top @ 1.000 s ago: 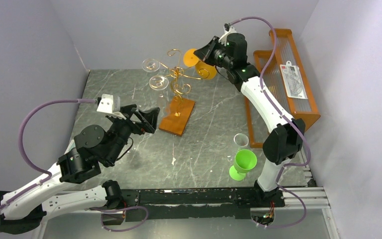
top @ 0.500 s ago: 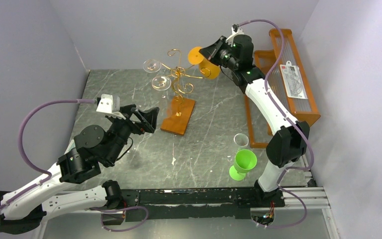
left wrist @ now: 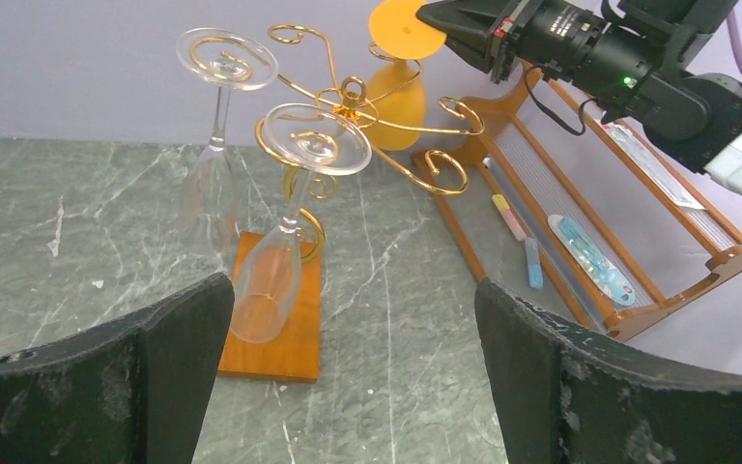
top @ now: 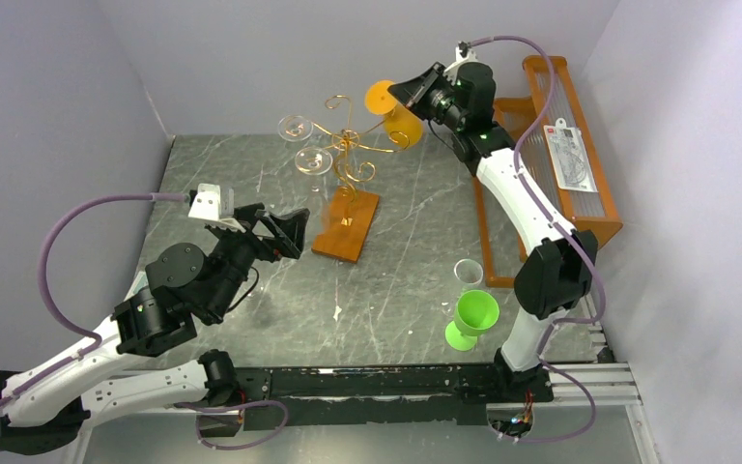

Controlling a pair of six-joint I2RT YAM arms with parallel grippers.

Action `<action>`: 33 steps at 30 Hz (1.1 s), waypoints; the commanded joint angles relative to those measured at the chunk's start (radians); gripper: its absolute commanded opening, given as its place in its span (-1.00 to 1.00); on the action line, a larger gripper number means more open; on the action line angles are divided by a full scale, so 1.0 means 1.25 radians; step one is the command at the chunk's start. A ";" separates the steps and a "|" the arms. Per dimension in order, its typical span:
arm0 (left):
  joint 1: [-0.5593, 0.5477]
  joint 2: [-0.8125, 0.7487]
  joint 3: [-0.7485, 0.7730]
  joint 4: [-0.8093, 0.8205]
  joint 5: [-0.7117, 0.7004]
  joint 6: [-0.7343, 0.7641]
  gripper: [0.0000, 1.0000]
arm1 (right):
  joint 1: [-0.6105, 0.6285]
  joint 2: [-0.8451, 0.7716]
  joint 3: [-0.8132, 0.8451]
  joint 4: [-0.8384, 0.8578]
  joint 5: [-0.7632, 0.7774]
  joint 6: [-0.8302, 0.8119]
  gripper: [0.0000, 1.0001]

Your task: Place the wine glass upside down on the wine glass rack

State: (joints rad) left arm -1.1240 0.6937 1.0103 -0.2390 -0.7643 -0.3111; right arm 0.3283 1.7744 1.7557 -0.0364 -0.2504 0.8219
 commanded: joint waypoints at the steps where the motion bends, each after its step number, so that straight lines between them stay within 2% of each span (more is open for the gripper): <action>1: -0.004 -0.003 -0.005 -0.020 -0.022 0.003 0.98 | -0.010 0.048 0.044 0.016 -0.026 0.023 -1.00; 8: -0.004 -0.004 -0.006 -0.017 -0.025 0.006 0.98 | -0.012 0.077 0.067 0.012 -0.036 0.017 -0.90; 11: -0.004 -0.003 -0.006 -0.016 -0.027 0.008 0.98 | -0.012 0.081 0.075 0.001 -0.035 0.011 -0.73; 18: -0.003 -0.002 0.002 -0.027 -0.035 0.016 0.98 | -0.016 0.087 0.110 -0.044 -0.043 -0.015 -0.15; 22: -0.003 -0.003 0.024 -0.033 -0.040 0.095 0.98 | -0.032 0.076 0.116 -0.067 -0.048 -0.028 0.02; 27: -0.003 0.028 0.124 -0.124 -0.058 0.179 0.98 | -0.072 0.016 0.051 -0.062 -0.083 -0.048 0.17; 33: -0.004 0.033 0.142 -0.152 -0.042 0.188 0.98 | -0.085 -0.135 -0.077 -0.074 -0.066 -0.135 0.24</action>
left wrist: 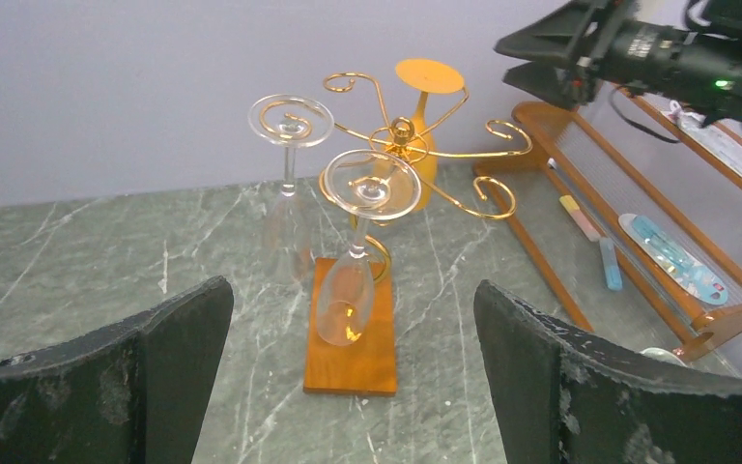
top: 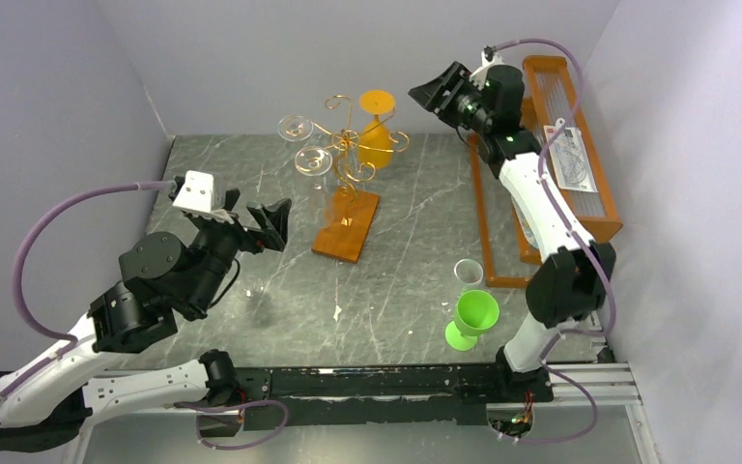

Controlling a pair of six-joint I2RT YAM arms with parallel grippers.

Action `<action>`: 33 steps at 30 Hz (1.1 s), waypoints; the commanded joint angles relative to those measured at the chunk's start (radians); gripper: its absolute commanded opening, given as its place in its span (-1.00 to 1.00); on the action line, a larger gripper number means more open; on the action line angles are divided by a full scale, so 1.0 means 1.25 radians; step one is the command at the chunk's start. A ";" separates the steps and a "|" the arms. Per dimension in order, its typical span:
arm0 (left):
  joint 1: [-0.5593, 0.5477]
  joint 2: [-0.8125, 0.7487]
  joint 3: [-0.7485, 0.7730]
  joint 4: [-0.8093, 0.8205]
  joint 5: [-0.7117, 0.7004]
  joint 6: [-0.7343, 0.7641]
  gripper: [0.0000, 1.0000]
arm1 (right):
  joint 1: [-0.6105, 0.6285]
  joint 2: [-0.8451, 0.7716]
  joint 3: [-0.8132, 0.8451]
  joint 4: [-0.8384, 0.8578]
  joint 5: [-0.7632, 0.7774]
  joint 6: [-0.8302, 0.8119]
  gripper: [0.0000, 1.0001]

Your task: Place the wine glass upside down on the wine glass rack

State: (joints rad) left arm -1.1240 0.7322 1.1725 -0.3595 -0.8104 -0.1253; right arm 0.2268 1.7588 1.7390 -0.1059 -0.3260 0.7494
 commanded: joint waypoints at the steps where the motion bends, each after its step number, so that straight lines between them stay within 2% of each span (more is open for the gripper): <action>1: -0.004 -0.002 0.010 -0.054 0.003 0.036 0.98 | -0.004 -0.160 -0.093 -0.029 0.000 -0.096 0.25; 4: -0.003 -0.013 0.001 -0.039 0.024 0.027 0.98 | -0.004 -0.269 -0.180 -0.084 0.030 -0.158 0.25; 7: -0.004 -0.021 -0.008 -0.015 0.049 0.025 0.98 | -0.004 -0.382 -0.263 -0.167 0.112 -0.186 0.24; 10: -0.003 -0.018 -0.016 0.014 0.080 0.027 0.98 | -0.004 -0.502 -0.366 -0.259 0.187 -0.125 0.20; 13: -0.004 -0.008 -0.026 0.048 0.110 0.028 0.98 | -0.003 -0.632 -0.464 -0.315 0.169 -0.082 0.15; 14: -0.003 -0.004 -0.031 0.066 0.120 0.028 0.98 | -0.003 -0.659 -0.477 -0.372 0.186 -0.079 0.15; 17: -0.003 0.014 -0.039 0.104 0.149 0.021 0.98 | -0.003 -0.703 -0.490 -0.487 0.235 -0.100 0.13; 21: -0.003 0.045 -0.046 0.144 0.206 0.003 0.98 | -0.003 -0.732 -0.525 -0.558 0.268 -0.107 0.03; 29: -0.003 0.085 -0.070 0.225 0.269 -0.062 0.98 | 0.003 -0.737 -0.608 -0.590 0.264 -0.096 -0.08; 33: -0.003 0.097 -0.097 0.280 0.267 -0.072 0.98 | 0.016 -0.754 -0.637 -0.565 0.264 -0.056 -0.05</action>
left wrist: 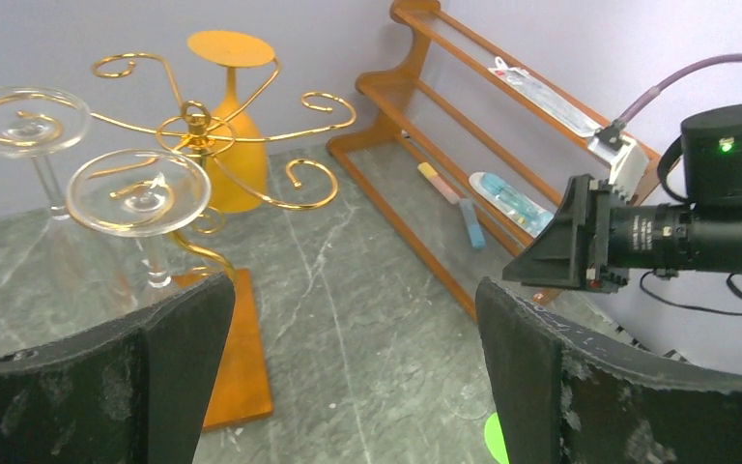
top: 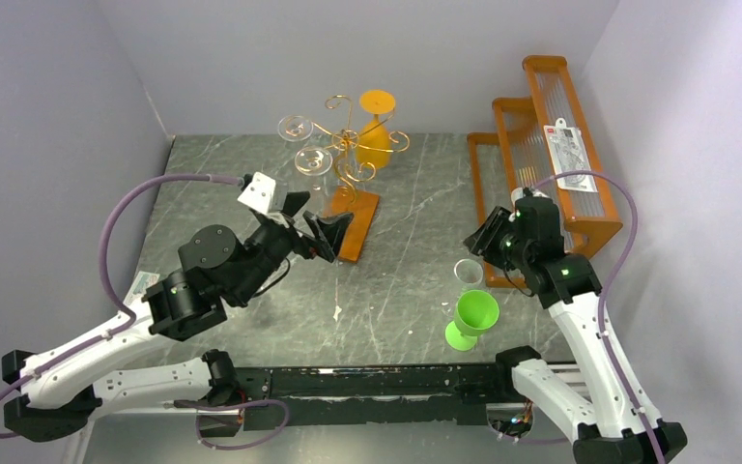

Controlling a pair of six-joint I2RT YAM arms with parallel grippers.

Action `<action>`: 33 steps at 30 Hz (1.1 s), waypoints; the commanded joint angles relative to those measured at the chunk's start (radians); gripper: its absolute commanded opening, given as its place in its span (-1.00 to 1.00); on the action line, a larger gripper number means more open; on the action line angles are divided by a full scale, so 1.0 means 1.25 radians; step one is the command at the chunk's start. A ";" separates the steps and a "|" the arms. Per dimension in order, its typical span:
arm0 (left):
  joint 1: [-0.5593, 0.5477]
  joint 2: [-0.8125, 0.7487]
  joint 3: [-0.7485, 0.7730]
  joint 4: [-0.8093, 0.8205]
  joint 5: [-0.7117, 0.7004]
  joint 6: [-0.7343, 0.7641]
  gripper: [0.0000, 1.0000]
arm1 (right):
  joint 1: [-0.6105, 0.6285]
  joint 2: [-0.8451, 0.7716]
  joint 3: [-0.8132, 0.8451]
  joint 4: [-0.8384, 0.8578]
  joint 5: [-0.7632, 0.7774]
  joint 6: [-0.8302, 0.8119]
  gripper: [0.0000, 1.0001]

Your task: Place the wine glass upside down on the wine glass rack

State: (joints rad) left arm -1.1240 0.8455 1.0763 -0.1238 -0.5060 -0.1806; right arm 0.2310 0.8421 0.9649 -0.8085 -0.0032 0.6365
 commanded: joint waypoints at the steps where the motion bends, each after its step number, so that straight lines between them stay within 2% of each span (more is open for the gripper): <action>1: -0.004 0.013 -0.020 0.094 0.022 -0.027 0.98 | 0.015 -0.022 -0.022 -0.001 0.006 0.037 -0.04; 8: -0.003 0.031 -0.026 0.093 -0.014 -0.022 0.98 | 0.032 -0.022 -0.027 -0.029 -0.020 0.047 -0.07; 12: -0.003 0.018 -0.053 0.127 -0.040 -0.019 0.98 | 0.052 -0.015 -0.024 -0.032 -0.043 0.063 -0.30; 14: -0.003 0.013 -0.061 0.132 -0.048 -0.015 0.98 | 0.077 -0.006 -0.022 -0.035 -0.039 0.072 -0.32; 17: -0.003 0.008 -0.066 0.130 -0.058 -0.012 0.98 | 0.143 0.009 -0.016 -0.047 -0.001 0.106 -0.29; 21: -0.003 0.005 -0.072 0.119 -0.076 -0.017 0.98 | 0.284 0.027 -0.029 -0.049 0.096 0.193 -0.17; 26: -0.004 -0.009 -0.081 0.100 -0.099 -0.040 0.98 | 0.429 0.082 -0.015 -0.089 0.236 0.285 -0.15; 33: -0.003 -0.042 -0.093 0.074 -0.124 -0.046 0.98 | 0.459 0.071 0.058 -0.080 0.297 0.259 -0.14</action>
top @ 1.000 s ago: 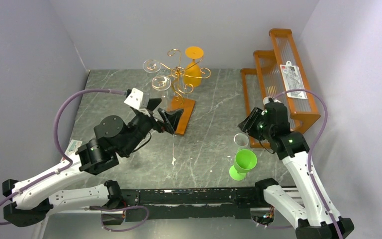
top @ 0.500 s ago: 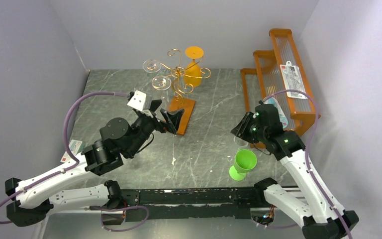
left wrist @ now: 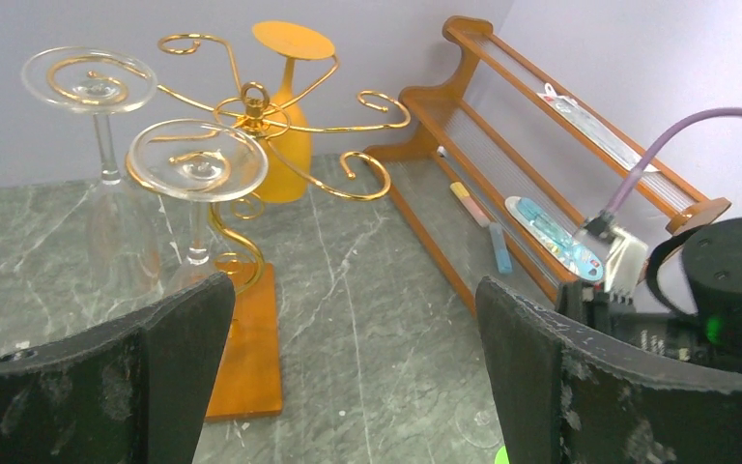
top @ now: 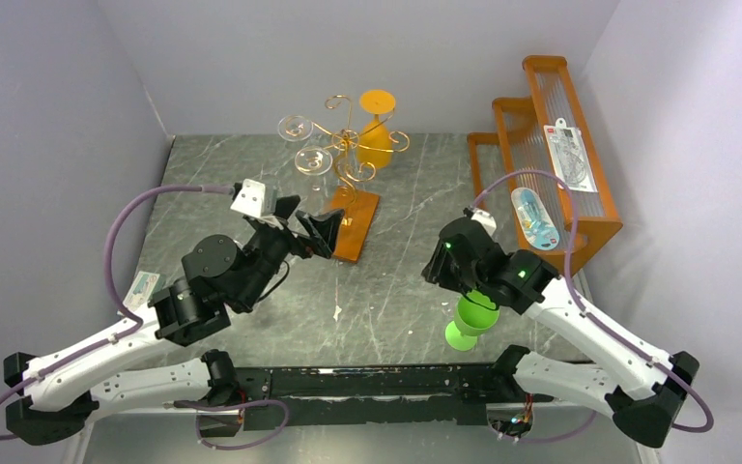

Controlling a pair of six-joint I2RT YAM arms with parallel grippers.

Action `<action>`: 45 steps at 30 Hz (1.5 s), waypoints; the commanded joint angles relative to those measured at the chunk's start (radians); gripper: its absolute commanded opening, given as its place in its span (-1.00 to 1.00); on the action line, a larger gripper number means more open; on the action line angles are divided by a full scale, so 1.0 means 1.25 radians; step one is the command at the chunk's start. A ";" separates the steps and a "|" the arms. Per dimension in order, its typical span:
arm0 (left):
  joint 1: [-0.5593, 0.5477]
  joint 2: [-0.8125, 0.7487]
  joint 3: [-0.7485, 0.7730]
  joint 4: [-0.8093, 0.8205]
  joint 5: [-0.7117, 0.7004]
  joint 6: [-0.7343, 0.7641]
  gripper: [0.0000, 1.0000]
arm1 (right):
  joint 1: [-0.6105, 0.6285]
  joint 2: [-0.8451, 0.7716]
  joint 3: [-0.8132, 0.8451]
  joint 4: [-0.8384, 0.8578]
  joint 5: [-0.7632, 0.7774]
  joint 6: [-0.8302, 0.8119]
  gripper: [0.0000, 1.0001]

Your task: Place the wine glass upside down on the wine glass rack

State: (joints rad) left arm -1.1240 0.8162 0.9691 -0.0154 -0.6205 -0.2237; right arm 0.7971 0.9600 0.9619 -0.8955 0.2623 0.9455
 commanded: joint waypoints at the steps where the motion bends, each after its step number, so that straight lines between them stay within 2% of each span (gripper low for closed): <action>1: -0.003 -0.020 -0.007 -0.017 -0.035 -0.011 0.98 | 0.007 -0.026 0.073 -0.017 0.098 0.008 -0.13; 9: -0.003 -0.024 -0.010 -0.023 -0.054 -0.012 0.98 | 0.007 0.042 0.181 -0.199 0.283 0.030 0.12; 15: -0.003 -0.008 -0.010 -0.021 -0.061 -0.013 0.98 | 0.006 0.047 0.135 -0.236 0.273 0.060 0.10; 22: -0.003 0.013 -0.006 -0.021 -0.056 -0.014 0.98 | 0.007 0.054 0.098 -0.169 0.216 -0.030 -0.01; 32: -0.003 0.009 0.019 -0.044 -0.044 -0.029 0.98 | -0.004 0.109 0.058 -0.031 0.169 -0.129 -0.38; 36: -0.004 0.003 0.016 -0.049 -0.044 -0.041 0.98 | -0.013 0.111 0.048 0.004 0.164 -0.146 -0.64; 40: -0.003 0.007 0.021 -0.054 -0.034 -0.055 0.98 | -0.020 0.107 0.037 0.042 0.161 -0.164 -1.00; 45: -0.003 0.013 0.017 -0.067 -0.028 -0.114 0.98 | -0.020 0.092 0.040 0.115 0.126 -0.218 -1.00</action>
State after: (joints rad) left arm -1.1240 0.8291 0.9676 -0.0742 -0.6659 -0.2916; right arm 0.7761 1.0966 1.0187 -0.8566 0.4492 0.7338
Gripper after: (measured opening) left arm 0.988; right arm 0.032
